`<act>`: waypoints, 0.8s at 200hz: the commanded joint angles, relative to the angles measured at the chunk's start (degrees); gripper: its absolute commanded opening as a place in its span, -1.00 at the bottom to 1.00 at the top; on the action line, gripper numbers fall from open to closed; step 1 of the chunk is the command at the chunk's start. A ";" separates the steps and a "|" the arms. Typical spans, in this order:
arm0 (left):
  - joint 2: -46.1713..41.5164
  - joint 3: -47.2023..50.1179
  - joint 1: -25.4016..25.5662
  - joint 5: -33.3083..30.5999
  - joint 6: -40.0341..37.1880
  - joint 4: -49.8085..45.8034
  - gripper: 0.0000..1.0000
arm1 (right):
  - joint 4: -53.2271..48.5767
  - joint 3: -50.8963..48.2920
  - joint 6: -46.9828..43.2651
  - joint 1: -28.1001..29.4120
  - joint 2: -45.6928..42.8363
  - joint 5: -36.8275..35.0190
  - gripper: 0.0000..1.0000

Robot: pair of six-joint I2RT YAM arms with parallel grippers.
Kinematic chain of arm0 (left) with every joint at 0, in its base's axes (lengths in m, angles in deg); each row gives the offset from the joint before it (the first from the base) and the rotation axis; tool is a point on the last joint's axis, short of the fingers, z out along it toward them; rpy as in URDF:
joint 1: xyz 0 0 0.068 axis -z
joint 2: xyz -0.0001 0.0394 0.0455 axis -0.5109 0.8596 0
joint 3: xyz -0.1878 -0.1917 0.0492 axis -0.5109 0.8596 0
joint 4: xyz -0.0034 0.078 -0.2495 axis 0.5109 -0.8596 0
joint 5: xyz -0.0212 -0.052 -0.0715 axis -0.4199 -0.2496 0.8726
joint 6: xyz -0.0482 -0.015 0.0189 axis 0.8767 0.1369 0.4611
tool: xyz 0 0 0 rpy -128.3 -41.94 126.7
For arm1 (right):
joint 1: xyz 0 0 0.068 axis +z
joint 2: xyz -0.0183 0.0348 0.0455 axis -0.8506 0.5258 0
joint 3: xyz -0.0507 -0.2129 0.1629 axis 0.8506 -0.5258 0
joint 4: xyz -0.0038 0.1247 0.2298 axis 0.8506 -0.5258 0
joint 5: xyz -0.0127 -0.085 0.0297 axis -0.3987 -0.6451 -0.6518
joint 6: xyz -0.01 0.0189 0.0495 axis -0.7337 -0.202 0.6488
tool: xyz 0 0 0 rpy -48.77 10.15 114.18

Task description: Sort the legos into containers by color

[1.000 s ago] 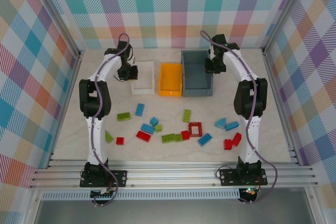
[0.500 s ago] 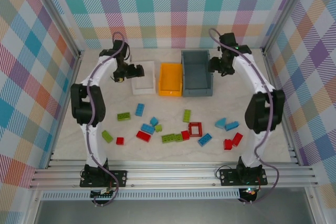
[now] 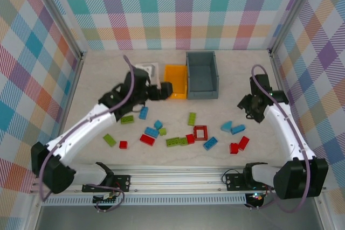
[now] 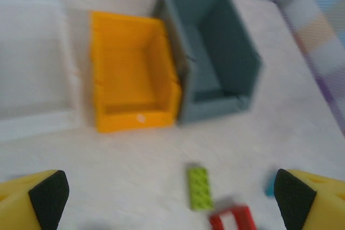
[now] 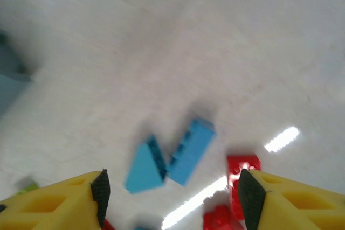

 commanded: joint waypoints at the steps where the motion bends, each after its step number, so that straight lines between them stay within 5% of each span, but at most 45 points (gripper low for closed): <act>1: -4.67 8.52 10.11 -8.69 8.39 8.44 1.00 | -4.38 -5.67 4.68 -0.35 -4.49 1.58 0.40; 31: -5.62 14.27 26.17 -18.64 12.65 12.44 1.00 | -4.55 -13.00 5.77 -0.76 -5.44 3.66 0.42; 59: -2.44 16.25 33.20 -20.93 15.11 15.77 1.00 | -0.80 -18.16 5.71 -2.03 -4.63 5.96 0.43; 110: 2.85 15.86 35.19 -18.83 15.07 21.06 1.00 | 5.43 -20.75 1.39 -6.08 2.34 8.84 0.37; 160: 3.69 15.25 35.20 -18.86 14.35 21.41 1.00 | 9.07 -19.78 -0.63 -7.39 10.42 11.68 0.09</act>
